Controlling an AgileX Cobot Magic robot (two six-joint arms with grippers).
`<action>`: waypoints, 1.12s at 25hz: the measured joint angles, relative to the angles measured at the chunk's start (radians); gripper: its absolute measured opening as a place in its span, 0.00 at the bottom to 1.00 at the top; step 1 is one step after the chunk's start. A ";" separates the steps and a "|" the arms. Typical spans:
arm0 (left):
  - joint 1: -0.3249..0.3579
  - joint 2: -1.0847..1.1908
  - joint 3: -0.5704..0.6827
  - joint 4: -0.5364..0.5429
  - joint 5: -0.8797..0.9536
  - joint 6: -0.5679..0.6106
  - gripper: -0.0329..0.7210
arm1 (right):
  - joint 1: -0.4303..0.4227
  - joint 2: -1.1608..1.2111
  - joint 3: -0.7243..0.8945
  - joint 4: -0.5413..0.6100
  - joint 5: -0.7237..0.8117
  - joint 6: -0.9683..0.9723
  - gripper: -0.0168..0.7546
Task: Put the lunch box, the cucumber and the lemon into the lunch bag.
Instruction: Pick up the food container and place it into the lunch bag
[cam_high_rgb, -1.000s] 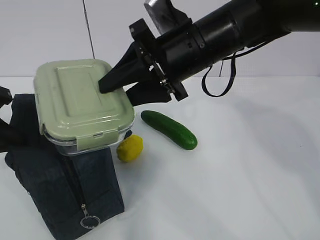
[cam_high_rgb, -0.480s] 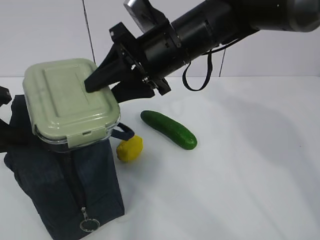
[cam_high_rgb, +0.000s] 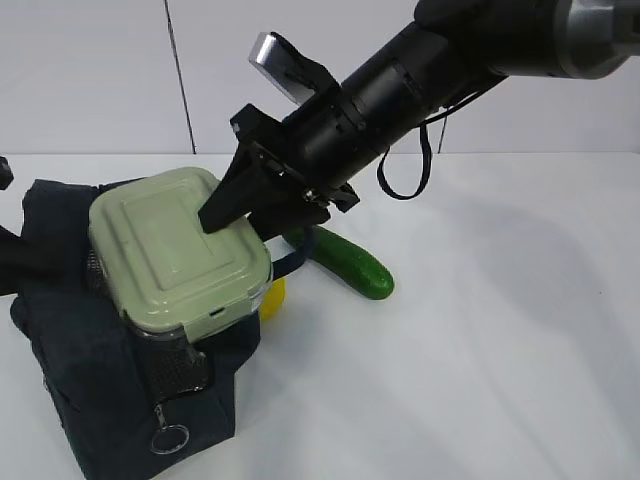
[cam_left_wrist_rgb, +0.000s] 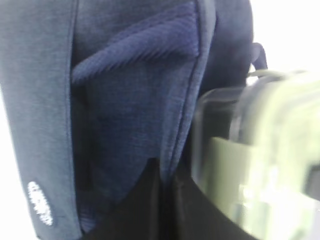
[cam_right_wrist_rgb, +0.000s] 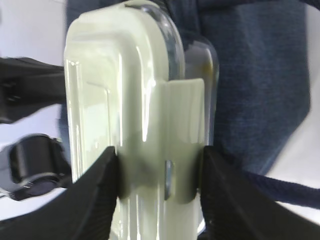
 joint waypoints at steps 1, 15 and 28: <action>0.000 0.000 0.000 -0.015 0.002 0.008 0.04 | 0.000 0.000 0.000 -0.021 0.002 0.002 0.49; -0.108 0.000 0.000 -0.192 -0.025 0.080 0.04 | 0.021 0.062 0.000 -0.100 0.004 0.016 0.49; -0.108 0.000 0.002 -0.212 -0.033 0.080 0.04 | 0.069 0.070 -0.005 -0.016 -0.034 -0.013 0.49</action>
